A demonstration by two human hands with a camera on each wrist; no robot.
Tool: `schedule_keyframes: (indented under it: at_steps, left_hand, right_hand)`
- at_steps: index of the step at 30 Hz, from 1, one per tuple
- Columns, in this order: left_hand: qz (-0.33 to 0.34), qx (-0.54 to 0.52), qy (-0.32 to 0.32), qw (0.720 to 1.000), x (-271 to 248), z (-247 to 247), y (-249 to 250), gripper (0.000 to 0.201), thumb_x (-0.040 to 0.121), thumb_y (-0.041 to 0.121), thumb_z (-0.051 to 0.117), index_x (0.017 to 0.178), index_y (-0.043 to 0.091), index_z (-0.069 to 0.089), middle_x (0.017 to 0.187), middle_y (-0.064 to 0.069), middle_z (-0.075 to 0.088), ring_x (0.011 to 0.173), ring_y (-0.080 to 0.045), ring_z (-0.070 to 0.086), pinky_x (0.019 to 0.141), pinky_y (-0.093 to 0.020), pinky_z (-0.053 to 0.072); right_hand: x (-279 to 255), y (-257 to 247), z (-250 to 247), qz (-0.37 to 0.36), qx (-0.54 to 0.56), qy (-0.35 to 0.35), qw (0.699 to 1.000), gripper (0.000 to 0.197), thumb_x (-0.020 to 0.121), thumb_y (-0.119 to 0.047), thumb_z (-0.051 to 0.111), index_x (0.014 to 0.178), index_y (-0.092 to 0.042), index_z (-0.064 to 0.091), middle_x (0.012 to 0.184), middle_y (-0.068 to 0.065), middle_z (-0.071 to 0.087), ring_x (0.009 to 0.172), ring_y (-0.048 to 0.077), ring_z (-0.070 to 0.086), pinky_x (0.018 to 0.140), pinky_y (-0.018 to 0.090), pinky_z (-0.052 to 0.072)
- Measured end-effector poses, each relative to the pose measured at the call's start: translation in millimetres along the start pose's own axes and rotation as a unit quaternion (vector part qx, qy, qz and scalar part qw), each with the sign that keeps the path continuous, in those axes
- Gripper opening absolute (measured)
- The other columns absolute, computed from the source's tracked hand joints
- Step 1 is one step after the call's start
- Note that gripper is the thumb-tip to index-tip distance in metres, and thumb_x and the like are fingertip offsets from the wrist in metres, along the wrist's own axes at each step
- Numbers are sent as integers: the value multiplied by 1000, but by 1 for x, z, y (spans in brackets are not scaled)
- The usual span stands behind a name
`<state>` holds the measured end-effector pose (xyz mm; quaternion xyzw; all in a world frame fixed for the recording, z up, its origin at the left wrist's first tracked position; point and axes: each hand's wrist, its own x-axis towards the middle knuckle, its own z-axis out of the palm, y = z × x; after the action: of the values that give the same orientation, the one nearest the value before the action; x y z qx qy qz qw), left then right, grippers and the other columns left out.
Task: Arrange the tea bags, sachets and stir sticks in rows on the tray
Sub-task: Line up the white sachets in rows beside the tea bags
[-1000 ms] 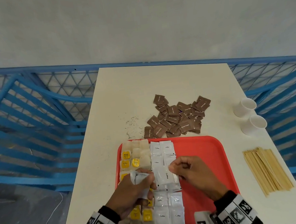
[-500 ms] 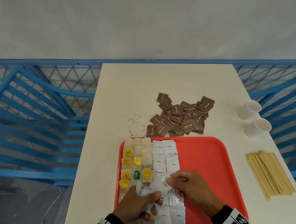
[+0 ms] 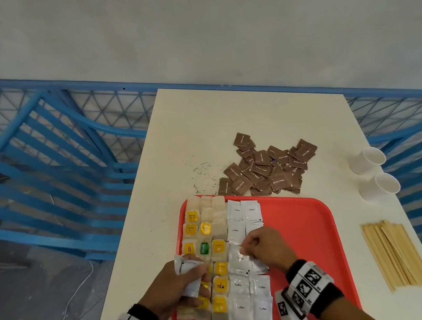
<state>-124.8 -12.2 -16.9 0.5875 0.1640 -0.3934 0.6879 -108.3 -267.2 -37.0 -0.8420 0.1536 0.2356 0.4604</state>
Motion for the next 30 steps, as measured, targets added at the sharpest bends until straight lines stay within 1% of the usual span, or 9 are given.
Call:
schedule_keyframes:
  at_steps: [5,7,9,12,14,18,21,24,30]
  left_hand:
    - [-6,-25,-33,999,-3,5,2,48,79,21,80,116,-1,58,95,-21,71,78,-37,68,57,-38,60]
    - [-14,-43,-48,998,-6,8,5,33,89,4,70,119,0,58,97,-22,71,82,-38,69,62,-41,61]
    - [-9,-72,-68,995,-8,12,8,40,86,-1,70,124,2,58,97,-24,70,88,-41,70,65,-43,63]
    - [2,-53,-92,994,-6,24,14,52,84,3,75,130,10,53,97,-24,69,100,-45,69,68,-43,63]
    - [-1,-27,-111,993,-5,34,19,51,87,5,73,131,11,48,98,-24,69,101,-44,69,67,-41,62]
    - [4,13,-150,989,-5,54,29,49,86,12,76,125,8,47,95,-18,70,97,-40,70,65,-39,62]
    - [13,20,-162,986,-8,61,35,57,79,23,84,123,4,52,95,-17,71,94,-39,71,60,-37,63]
    - [25,1,-114,993,-9,62,38,43,80,18,76,115,5,53,90,-19,71,82,-35,72,54,-37,62]
    - [42,77,-50,995,-6,57,33,45,82,22,80,102,-12,60,79,-21,70,63,-24,69,47,-31,57]
  right_hand:
    - [6,-2,7,1,-24,55,998,11,84,-1,70,76,-7,66,71,0,69,59,0,67,49,19,47]
    - [2,-4,5,-30,-54,91,994,16,82,-10,75,73,-17,63,73,-5,66,66,4,63,57,17,44]
    - [-10,-10,3,-71,-76,107,989,15,83,-22,77,73,-22,66,70,-10,65,65,1,56,62,15,40]
    - [-39,-33,0,-105,7,15,994,17,86,-39,74,81,-23,74,77,-8,70,61,-2,56,60,14,42]
    - [-56,-48,-1,-120,26,-45,991,20,85,-37,75,84,-17,75,71,-10,69,55,-4,53,56,11,39]
    - [-68,-49,-7,-127,51,-31,990,19,86,-21,76,76,-7,71,44,-18,50,43,-2,42,49,9,31]
    - [-73,-41,-18,-133,86,-27,987,20,88,-24,74,78,-7,70,59,-9,60,53,-1,47,55,16,39]
    - [-73,-35,-32,-102,156,-26,982,18,89,-22,72,75,-12,69,70,0,65,61,8,54,58,21,45]
    - [-71,-34,-31,-99,161,-24,982,21,92,-37,68,81,-20,70,76,-5,67,64,9,59,60,26,47]
